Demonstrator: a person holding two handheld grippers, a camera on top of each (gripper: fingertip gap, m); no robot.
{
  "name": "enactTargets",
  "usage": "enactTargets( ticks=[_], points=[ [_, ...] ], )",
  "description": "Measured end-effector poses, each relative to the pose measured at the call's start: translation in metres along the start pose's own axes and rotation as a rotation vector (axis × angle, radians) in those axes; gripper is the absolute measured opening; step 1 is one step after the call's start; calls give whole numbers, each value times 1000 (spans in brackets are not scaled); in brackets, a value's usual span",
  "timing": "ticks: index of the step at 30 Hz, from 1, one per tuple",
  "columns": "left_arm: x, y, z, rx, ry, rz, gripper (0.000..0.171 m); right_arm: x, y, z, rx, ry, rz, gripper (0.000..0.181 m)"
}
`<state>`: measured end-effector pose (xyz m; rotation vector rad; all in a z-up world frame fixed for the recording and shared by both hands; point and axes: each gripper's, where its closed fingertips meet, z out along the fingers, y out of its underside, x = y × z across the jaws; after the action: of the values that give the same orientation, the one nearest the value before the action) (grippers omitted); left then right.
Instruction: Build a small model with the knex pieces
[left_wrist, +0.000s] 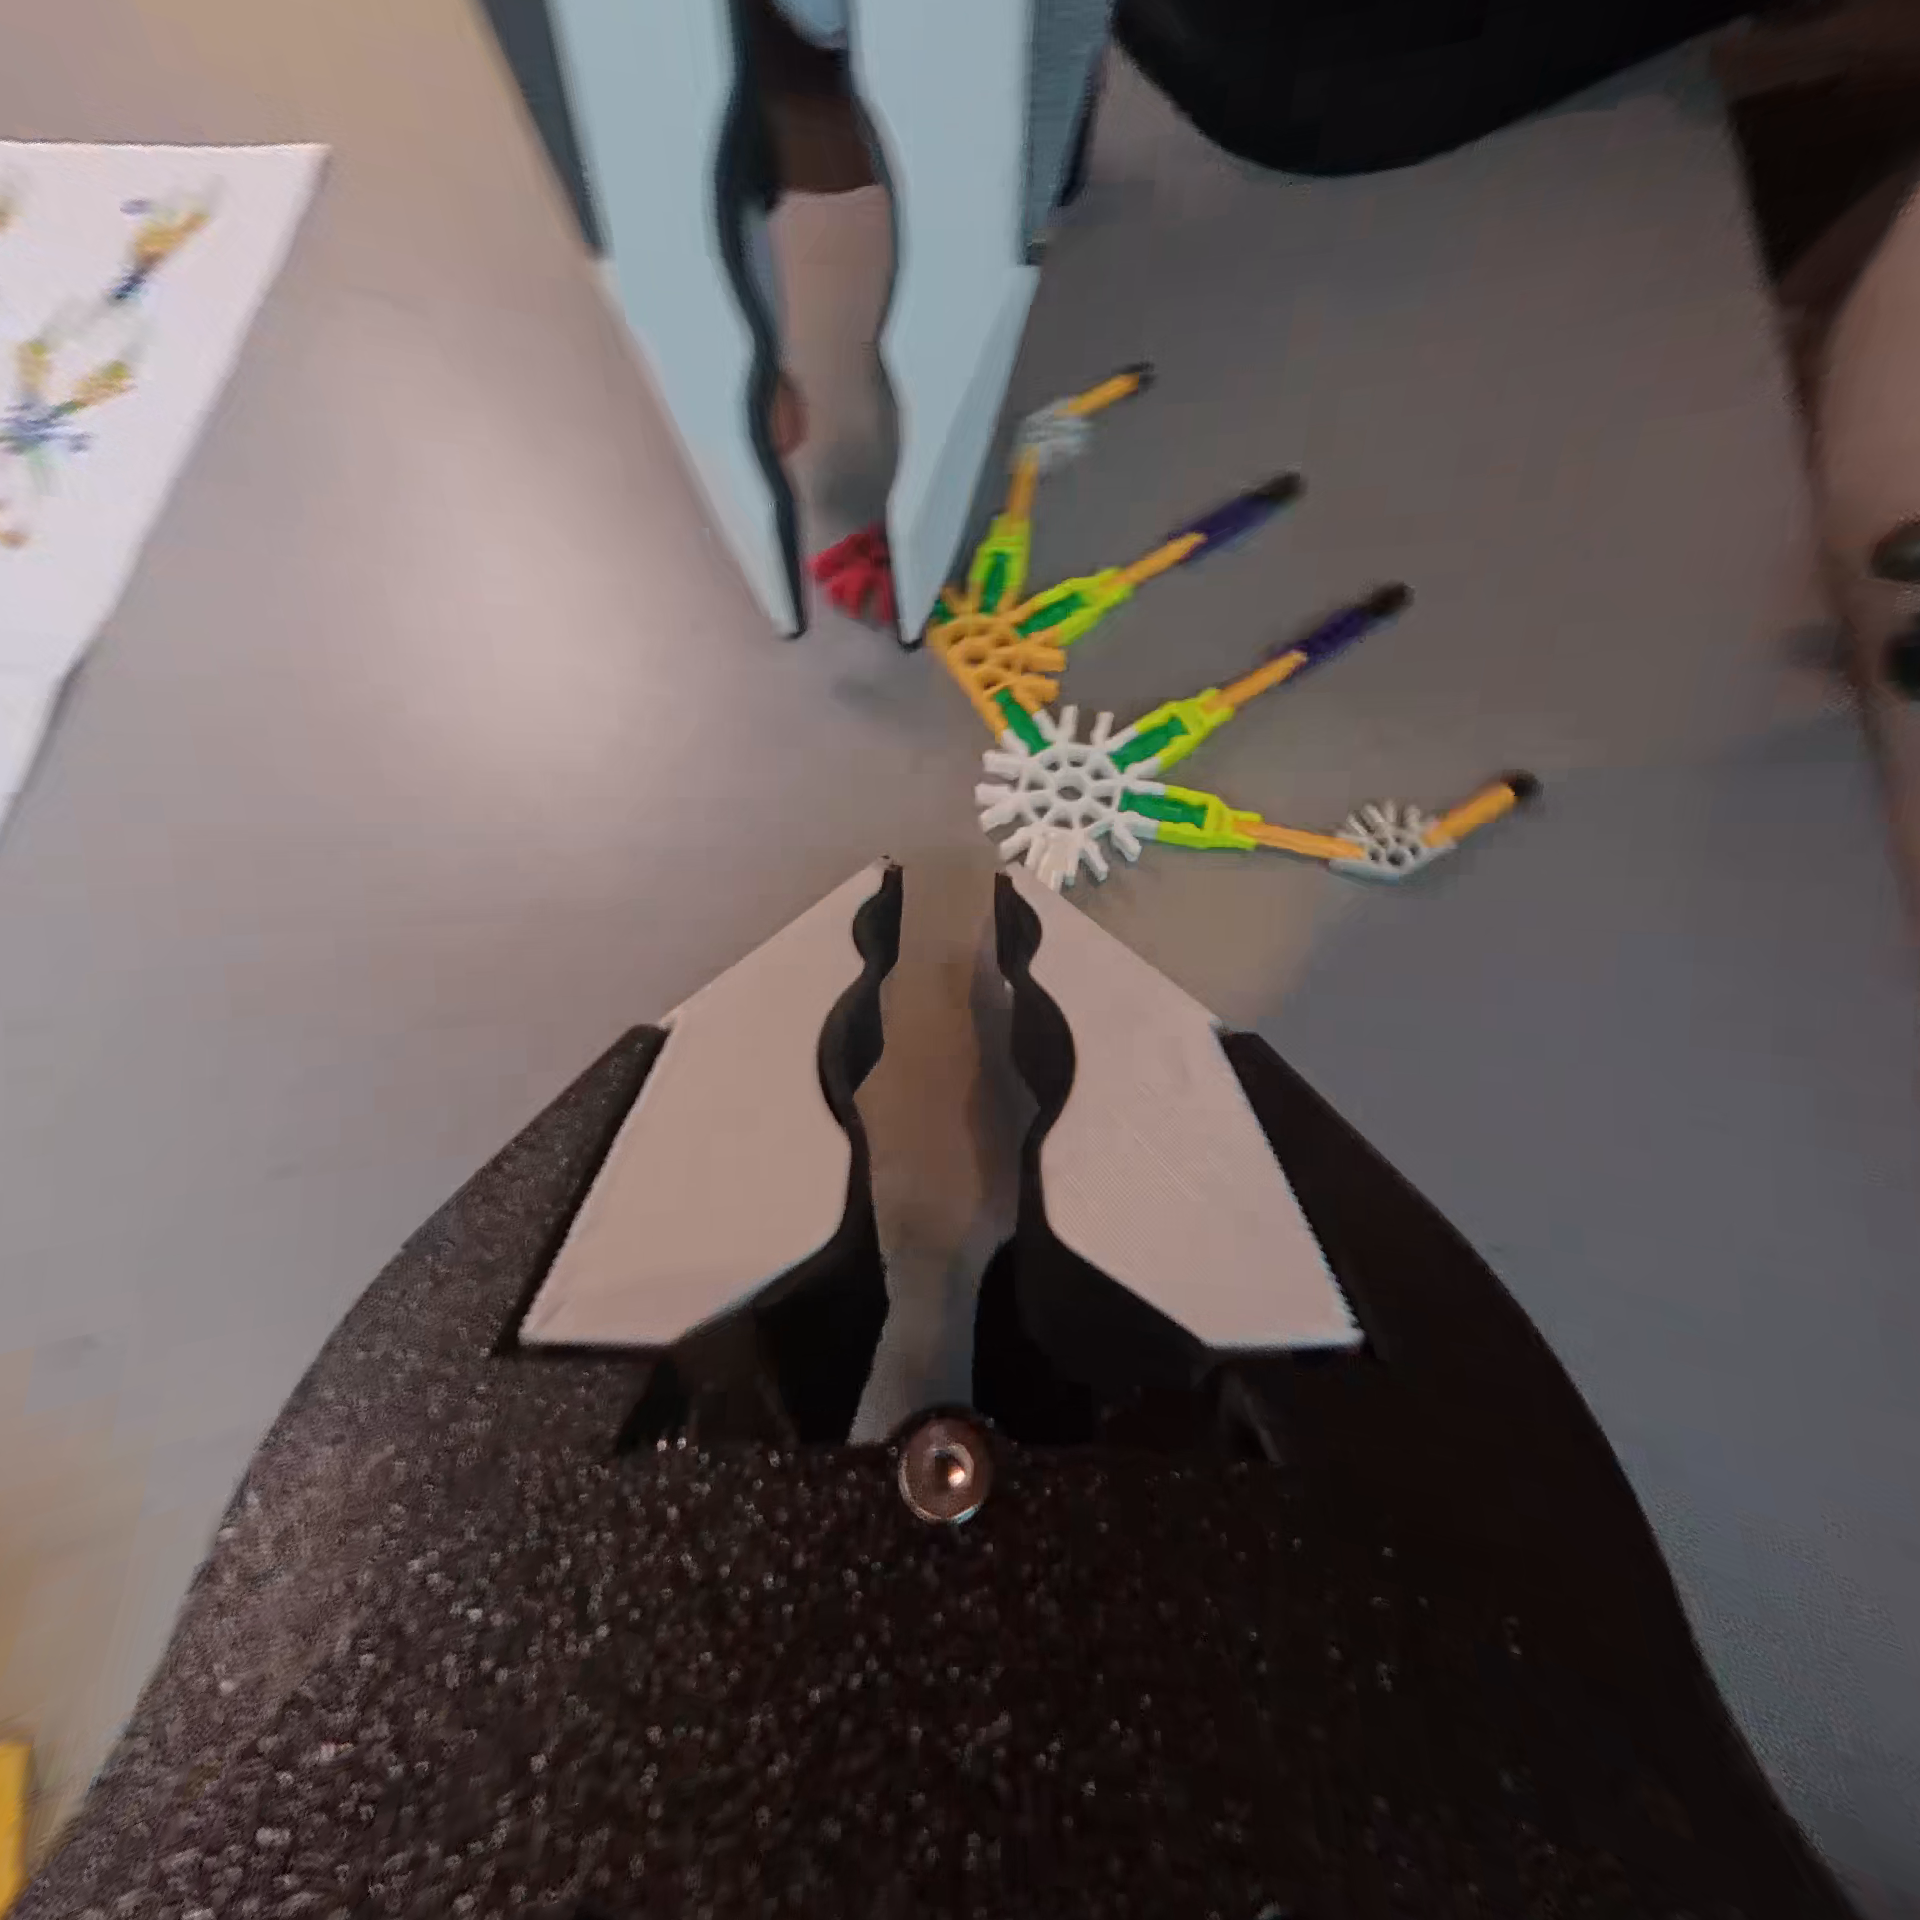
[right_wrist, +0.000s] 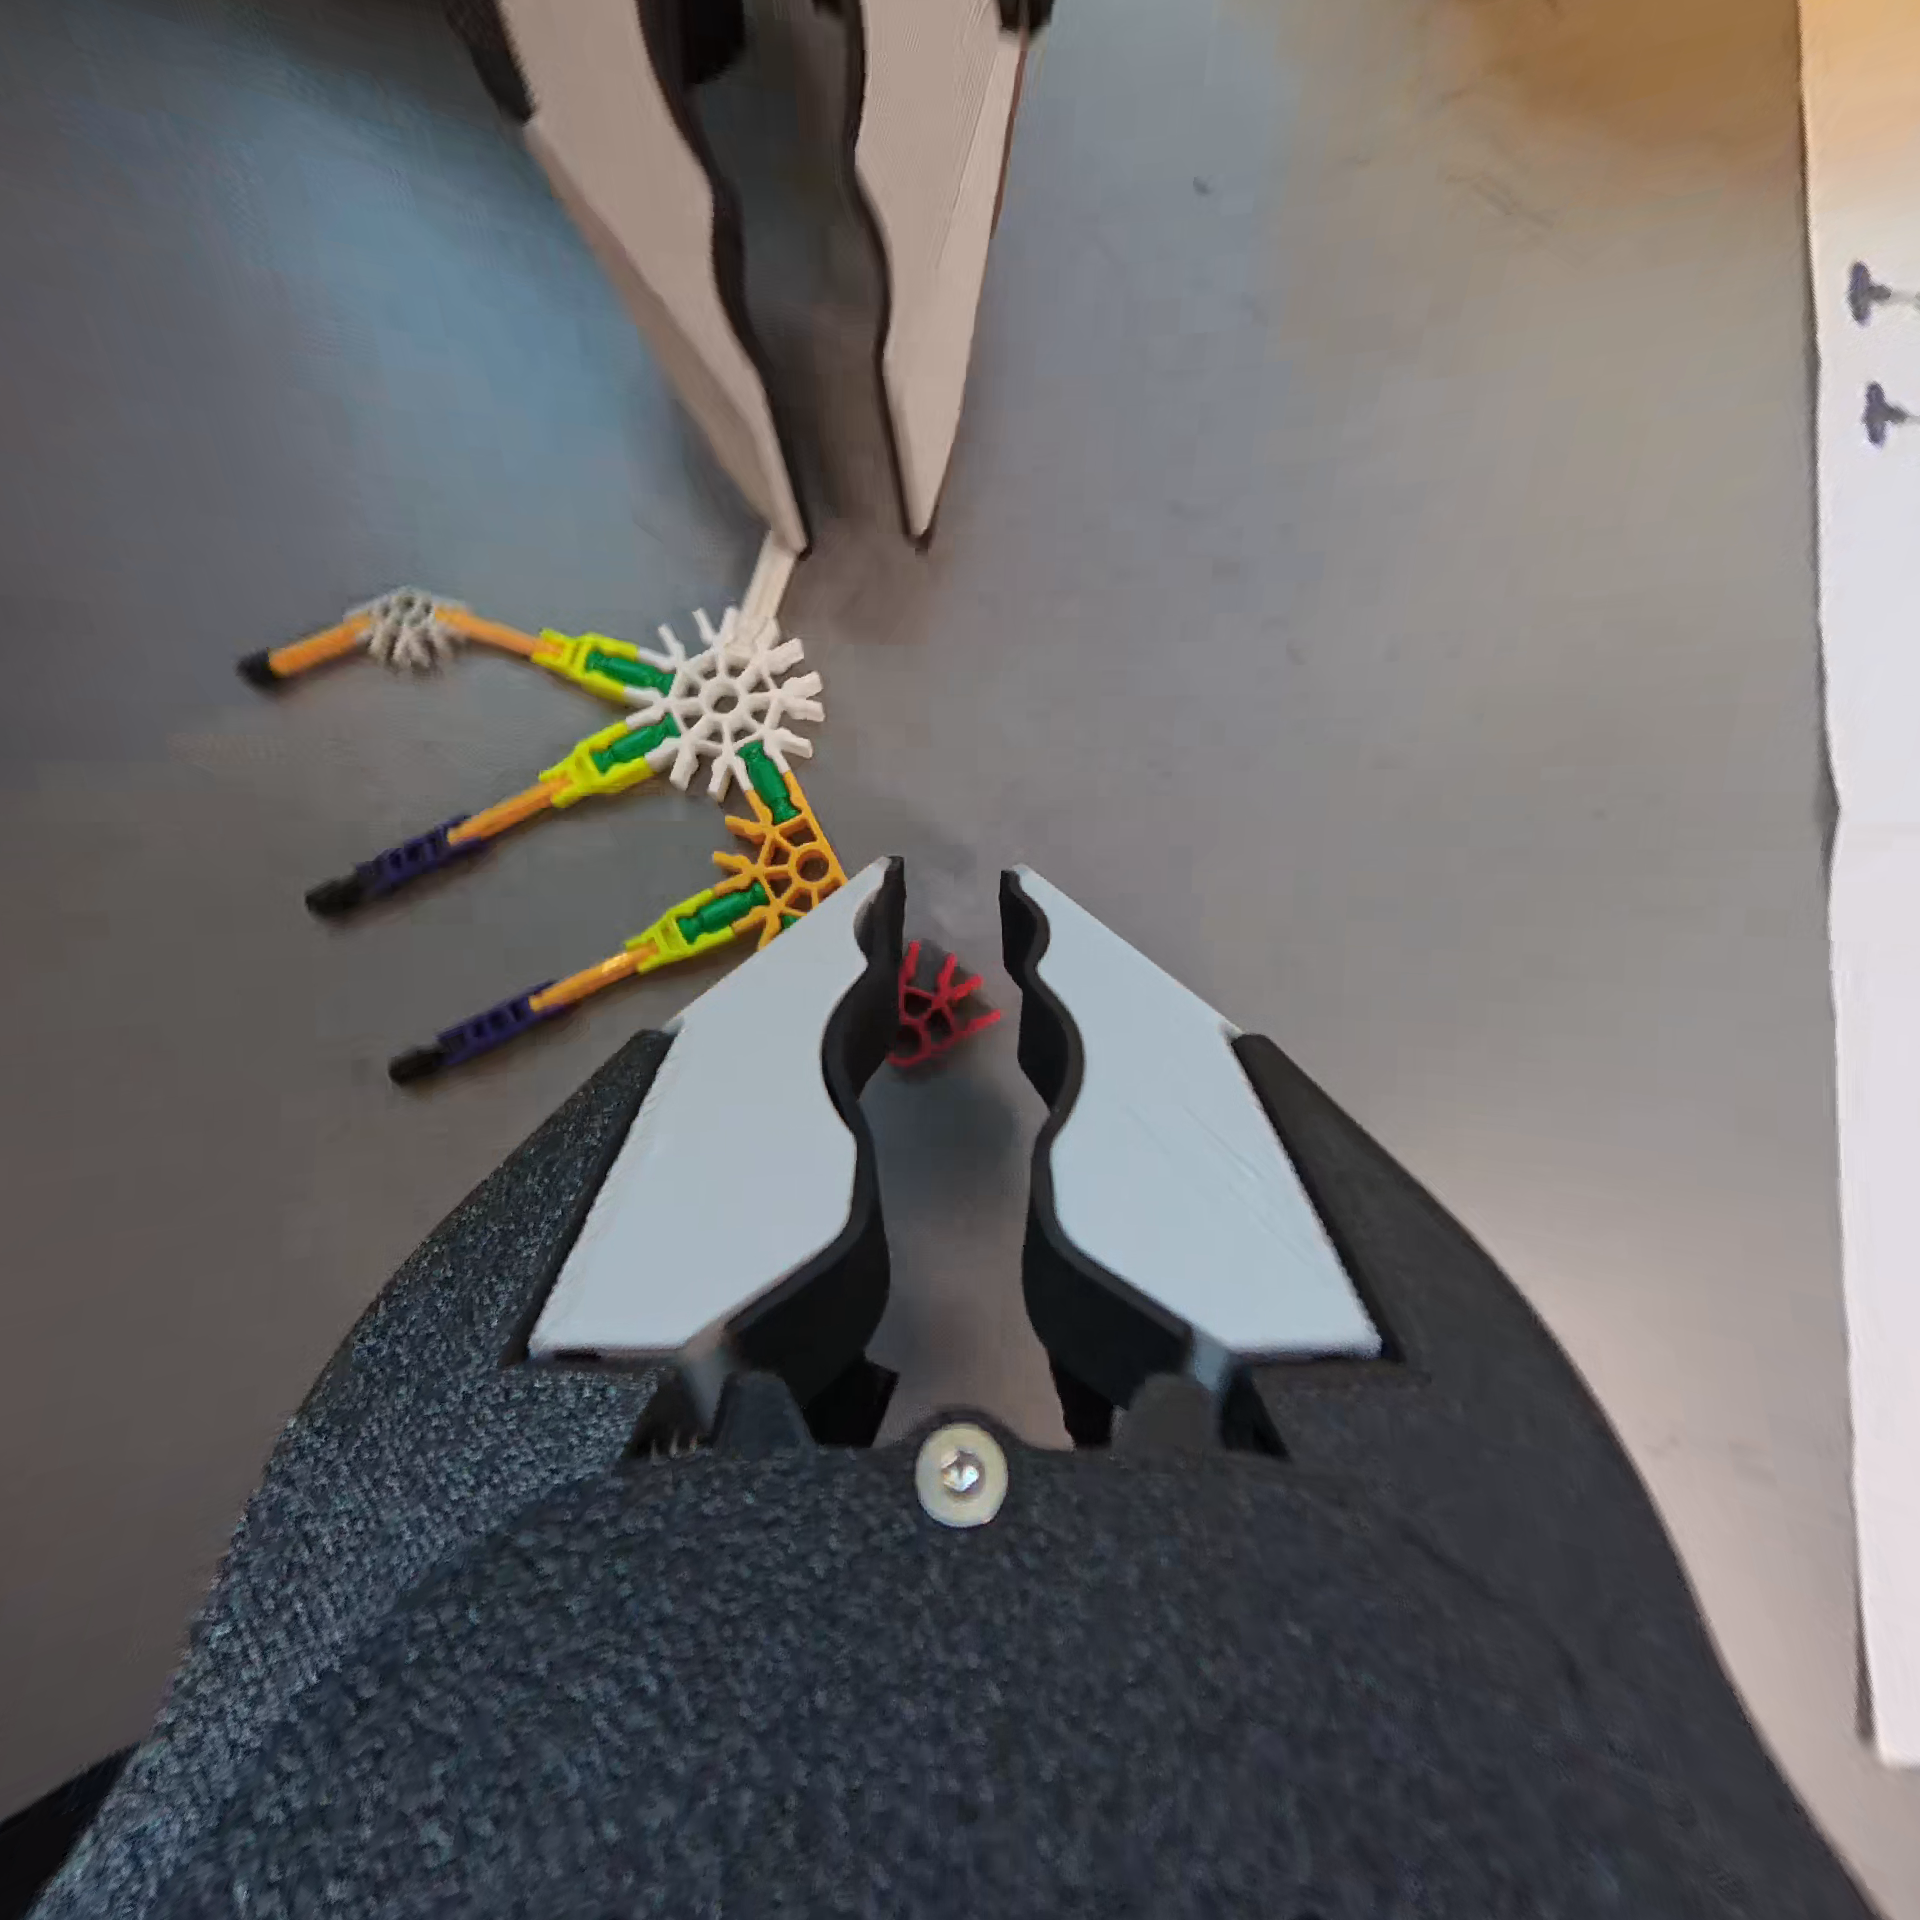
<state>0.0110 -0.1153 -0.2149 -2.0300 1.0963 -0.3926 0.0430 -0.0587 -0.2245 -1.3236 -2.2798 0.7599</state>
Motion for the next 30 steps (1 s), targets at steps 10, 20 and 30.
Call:
enactTargets(
  ticks=[10, 20, 30],
  points=[
    [-40, 0, -9, 48, -169, -94, 17, -11, 24, -37, -3, -92, 72, 42],
    [-29, -1, -7, 54, -104, -95, 17, -9, 41, -31, -142, -27, 22, 33],
    [-28, 2, -5, 39, -107, -85, 17, -7, 45, -27, -122, -48, 42, 35]
  ],
)
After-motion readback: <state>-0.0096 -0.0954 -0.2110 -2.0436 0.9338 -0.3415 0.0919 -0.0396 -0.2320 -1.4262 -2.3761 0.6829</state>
